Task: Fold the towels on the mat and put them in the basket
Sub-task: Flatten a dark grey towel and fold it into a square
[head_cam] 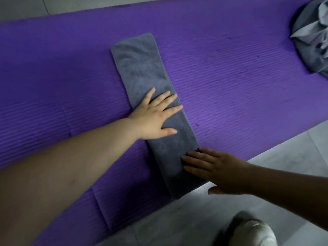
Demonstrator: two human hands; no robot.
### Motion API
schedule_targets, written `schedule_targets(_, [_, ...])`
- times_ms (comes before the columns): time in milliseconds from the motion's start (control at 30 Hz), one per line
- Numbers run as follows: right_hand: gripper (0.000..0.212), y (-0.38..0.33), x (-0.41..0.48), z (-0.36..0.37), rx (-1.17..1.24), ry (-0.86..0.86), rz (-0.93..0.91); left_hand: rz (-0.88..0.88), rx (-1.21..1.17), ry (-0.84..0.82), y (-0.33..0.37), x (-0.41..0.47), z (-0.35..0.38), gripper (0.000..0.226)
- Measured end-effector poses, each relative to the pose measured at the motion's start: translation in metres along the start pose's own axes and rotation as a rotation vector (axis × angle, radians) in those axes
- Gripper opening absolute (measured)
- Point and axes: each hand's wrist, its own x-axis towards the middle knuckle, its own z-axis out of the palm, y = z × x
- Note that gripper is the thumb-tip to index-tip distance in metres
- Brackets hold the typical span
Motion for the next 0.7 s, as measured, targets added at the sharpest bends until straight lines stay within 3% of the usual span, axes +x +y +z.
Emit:
schedule_targets(67, [0.106, 0.009, -0.002, 0.009, 0.013, 0.002, -0.013, -0.010, 0.040, -0.071, 0.000, 0.009, 0.001, 0.075])
schedule_targets(167, [0.094, 0.017, -0.002, 0.017, 0.043, 0.061, -0.065, -0.053, 0.076, -0.126, 0.003, 0.015, -0.002, 0.076])
schedule_targets(233, [0.087, 0.027, 0.001, 0.020, -0.002, 0.111, -0.128, -0.038, 0.063, -0.040, 0.005, 0.008, -0.003, 0.077])
schedule_targets(333, [0.095, 0.039, 0.007, 0.021, -0.058, 0.146, -0.215, 0.111, 0.048, 0.175, 0.010, -0.022, -0.006, 0.064])
schedule_targets(433, [0.095, 0.039, 0.006, 0.023, -0.023, 0.178, -0.197, 0.194, 0.094, 0.072, 0.017, -0.059, 0.004, 0.059])
schedule_targets(500, [0.072, 0.035, 0.004, 0.024, 0.001, 0.250, -0.177, 0.166, 0.101, -0.011, 0.024, -0.078, 0.008, 0.065])
schedule_targets(567, [0.031, 0.030, 0.006, 0.023, 0.112, 0.367, -0.148, 0.128, 0.121, -0.015, 0.027, -0.089, 0.012, 0.066])
schedule_targets(633, [0.051, 0.018, 0.011, 0.020, 0.255, 0.430, -0.063, 0.104, 0.112, 0.051, 0.028, -0.091, 0.017, 0.059])
schedule_targets(700, [0.050, 0.007, 0.008, 0.013, 0.379, 0.436, 0.010, 0.100, 0.061, 0.102, 0.028, -0.088, 0.016, 0.054])
